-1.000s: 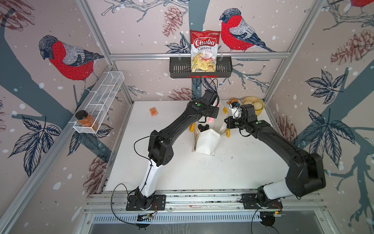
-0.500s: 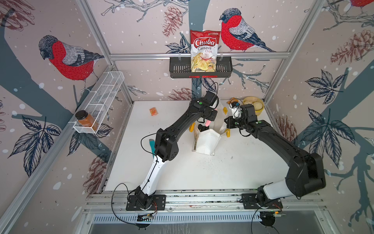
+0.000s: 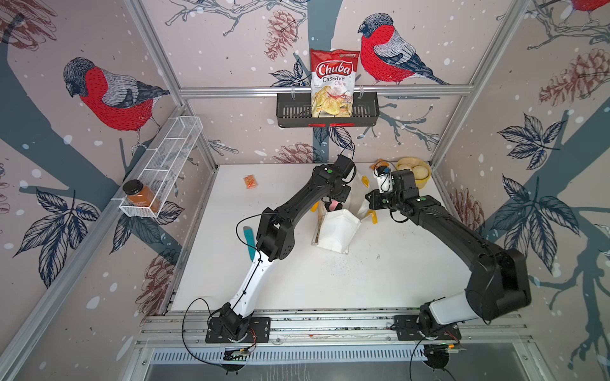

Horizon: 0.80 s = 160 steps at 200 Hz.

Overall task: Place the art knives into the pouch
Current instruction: Place the utility knife in the pouch.

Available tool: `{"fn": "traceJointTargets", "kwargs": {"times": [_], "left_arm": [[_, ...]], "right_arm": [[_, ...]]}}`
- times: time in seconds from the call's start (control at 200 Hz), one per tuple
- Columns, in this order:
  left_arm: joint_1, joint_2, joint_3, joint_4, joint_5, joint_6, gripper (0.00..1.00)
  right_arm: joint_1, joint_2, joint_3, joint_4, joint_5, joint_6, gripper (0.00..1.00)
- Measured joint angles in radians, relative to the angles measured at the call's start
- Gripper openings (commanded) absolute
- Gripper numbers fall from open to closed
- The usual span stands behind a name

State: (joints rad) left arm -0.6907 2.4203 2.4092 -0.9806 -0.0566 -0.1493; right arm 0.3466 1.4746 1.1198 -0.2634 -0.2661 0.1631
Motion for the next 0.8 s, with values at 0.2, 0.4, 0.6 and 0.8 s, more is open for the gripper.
{"fn": "traceJointTargets", "kwargs": {"times": [0.2,0.4,0.6,0.8], "left_arm": [[-0.006,-0.015,-0.051,-0.005,-0.026,-0.001,0.26],[-0.006,-0.14,-0.233,0.057,-0.051,-0.011,0.26],[-0.006,-0.115,-0.217,0.086,-0.051,-0.013,0.26],[-0.012,-0.072,-0.195,0.079,-0.051,-0.013,0.28]], "right_arm": [[0.001,0.0,0.0,0.0,0.0,0.0,0.0],[0.002,0.0,0.0,0.0,0.0,0.0,0.0],[0.003,0.0,0.0,0.0,0.0,0.0,0.0],[0.005,-0.002,0.0,0.0,0.0,0.0,0.0]]}}
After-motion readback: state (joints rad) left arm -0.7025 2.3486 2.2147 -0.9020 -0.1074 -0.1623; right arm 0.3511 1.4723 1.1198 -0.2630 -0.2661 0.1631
